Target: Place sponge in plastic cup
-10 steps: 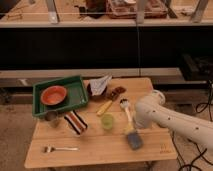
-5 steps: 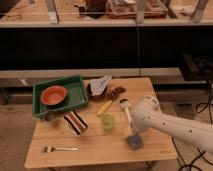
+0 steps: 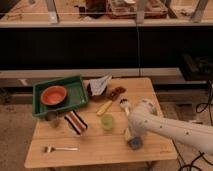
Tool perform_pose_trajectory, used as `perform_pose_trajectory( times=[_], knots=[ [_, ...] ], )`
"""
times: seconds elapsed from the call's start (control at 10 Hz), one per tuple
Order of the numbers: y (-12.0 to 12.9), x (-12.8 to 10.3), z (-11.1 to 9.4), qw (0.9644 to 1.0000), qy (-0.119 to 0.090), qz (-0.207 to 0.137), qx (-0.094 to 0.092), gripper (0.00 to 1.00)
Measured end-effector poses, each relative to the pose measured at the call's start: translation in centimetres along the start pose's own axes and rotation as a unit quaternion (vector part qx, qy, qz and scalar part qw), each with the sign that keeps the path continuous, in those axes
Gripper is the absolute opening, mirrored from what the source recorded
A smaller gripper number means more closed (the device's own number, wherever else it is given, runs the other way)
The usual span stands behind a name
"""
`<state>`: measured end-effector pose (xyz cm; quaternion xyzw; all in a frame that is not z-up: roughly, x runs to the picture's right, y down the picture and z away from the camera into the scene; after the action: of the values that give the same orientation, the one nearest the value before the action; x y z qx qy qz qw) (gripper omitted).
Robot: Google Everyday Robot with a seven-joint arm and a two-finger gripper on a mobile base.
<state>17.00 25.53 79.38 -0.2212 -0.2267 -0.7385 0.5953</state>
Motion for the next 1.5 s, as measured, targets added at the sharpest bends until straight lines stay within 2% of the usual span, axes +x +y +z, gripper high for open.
perform_pose_trajectory(
  times=[0.4, 0.6, 0.8, 1.0, 1.1, 1.2, 1.5],
  knots=[
    [0.3, -0.1, -0.2, 1.0, 0.001, 0.006, -0.004, 0.54],
    [0.9, -0.1, -1.0, 0.9999, 0.004, 0.014, 0.002, 0.54],
    [1.8, 0.5, -4.2, 0.9992, 0.017, 0.019, 0.03, 0.54],
    [1.7, 1.3, -7.8, 0.9979, 0.026, 0.004, 0.059, 0.54],
    [0.6, 2.2, -10.0, 0.9961, 0.032, -0.018, 0.08, 0.54],
    [-0.7, 2.9, -11.1, 0.9949, 0.035, -0.034, 0.088, 0.54],
    [-6.3, 4.8, -12.4, 0.9898, 0.042, -0.085, 0.106, 0.54]
  ],
)
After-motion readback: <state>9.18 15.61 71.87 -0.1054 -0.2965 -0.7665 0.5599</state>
